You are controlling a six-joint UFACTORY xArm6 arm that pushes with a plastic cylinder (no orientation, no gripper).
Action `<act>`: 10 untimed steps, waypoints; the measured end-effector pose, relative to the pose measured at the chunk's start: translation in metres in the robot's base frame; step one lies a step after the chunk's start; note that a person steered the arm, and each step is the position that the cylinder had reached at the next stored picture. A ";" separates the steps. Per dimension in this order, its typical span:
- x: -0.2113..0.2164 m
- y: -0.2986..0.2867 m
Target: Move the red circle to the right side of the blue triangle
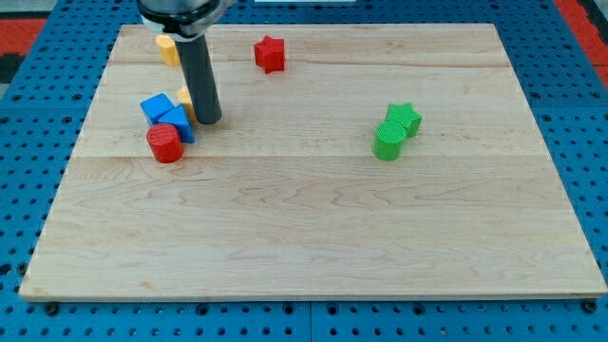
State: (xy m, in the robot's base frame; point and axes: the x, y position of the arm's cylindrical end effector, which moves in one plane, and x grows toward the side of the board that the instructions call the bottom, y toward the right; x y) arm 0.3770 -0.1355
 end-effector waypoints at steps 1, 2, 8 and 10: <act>-0.016 -0.036; -0.039 -0.046; -0.045 0.111; -0.016 0.097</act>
State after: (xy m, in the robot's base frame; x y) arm 0.3609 -0.0385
